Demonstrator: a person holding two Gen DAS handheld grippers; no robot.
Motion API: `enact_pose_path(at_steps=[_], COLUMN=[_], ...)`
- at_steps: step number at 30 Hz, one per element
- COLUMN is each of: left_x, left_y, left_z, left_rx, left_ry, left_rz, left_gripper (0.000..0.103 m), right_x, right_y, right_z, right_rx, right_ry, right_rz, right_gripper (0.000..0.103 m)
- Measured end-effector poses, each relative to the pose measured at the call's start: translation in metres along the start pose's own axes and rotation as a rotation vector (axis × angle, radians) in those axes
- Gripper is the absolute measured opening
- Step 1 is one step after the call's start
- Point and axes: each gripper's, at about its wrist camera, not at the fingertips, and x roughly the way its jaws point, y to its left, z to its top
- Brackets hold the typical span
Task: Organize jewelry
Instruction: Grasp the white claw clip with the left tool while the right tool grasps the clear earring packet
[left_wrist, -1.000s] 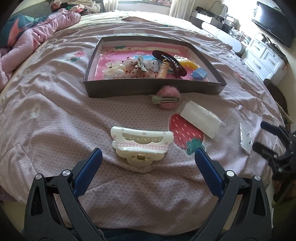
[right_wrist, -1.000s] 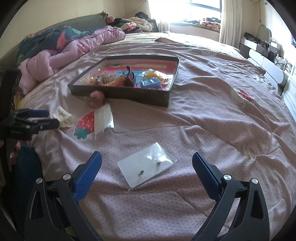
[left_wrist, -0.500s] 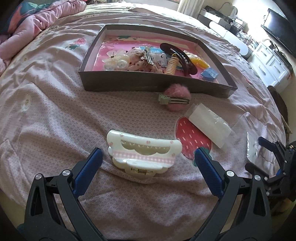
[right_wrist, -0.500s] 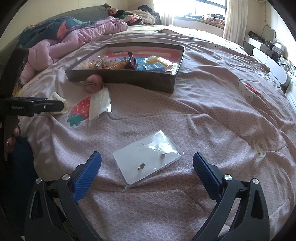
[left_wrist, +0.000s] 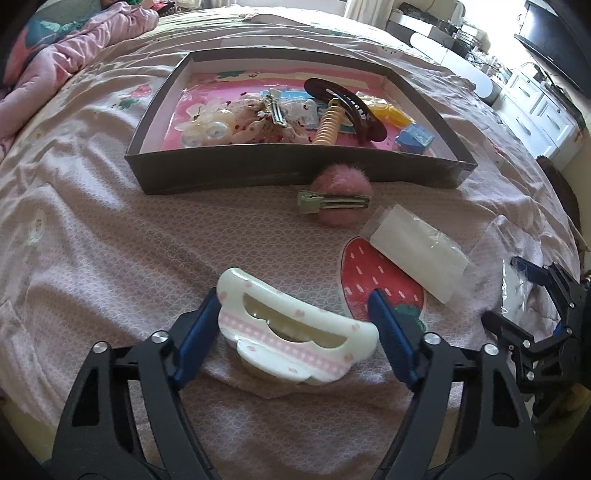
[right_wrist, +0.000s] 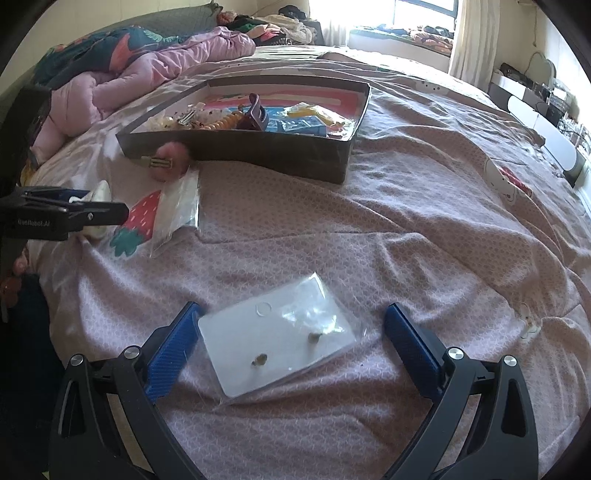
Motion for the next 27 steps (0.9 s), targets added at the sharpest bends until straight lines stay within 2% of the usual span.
enact_pose_path(at_steps=[2, 9, 18, 27], left_x=[0.000, -0.002, -0.012, -0.035], left_y=[-0.001, -0.006, -0.012, -0.006], left_z=[0.000, -0.001, -0.002, -0.005], left_rx=[0.003, 0.027, 0.049, 0.036], left_ry=[-0.001, -0.006, -0.046, -0.101], left_rz=[-0.005, -0.028, -0.065, -0.077], left_gripper=[0.065, 0.065, 0.065, 0.064], right_x=[0.000, -0.002, -0.017, -0.036], right_y=[-0.001, -0.002, 0.000, 0.021], right_z=[0.000, 0.002, 0.006, 0.022], right_rx=[0.011, 0.020, 0.049, 0.010], right_ry=[-0.007, -0.017, -0.045, -0.090], right_rz=[0.006, 0.025, 0.080, 0.110], right_gripper=[0.095, 0.074, 0.073, 0.073])
